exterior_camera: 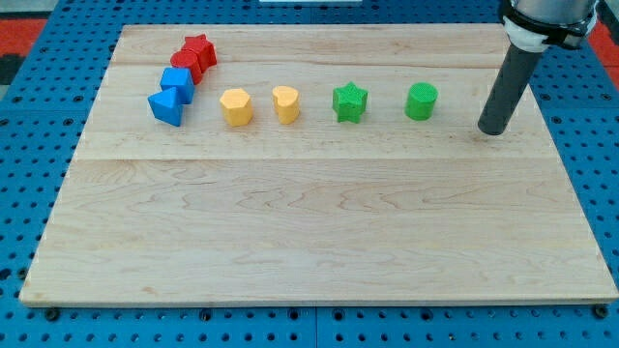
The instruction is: Push the green circle along with green star closer to the yellow heart
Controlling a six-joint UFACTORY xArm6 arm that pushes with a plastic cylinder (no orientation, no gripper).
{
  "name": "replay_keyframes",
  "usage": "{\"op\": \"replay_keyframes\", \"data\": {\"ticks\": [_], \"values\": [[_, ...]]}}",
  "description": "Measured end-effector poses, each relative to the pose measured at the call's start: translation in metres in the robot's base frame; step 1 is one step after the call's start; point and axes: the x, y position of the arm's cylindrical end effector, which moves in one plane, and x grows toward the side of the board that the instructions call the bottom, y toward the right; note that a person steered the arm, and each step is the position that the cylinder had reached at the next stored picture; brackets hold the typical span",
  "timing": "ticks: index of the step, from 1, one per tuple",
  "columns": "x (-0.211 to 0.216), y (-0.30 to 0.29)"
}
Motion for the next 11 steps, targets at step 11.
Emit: {"op": "replay_keyframes", "data": {"ticks": [11], "values": [[-0.079,-0.169]]}}
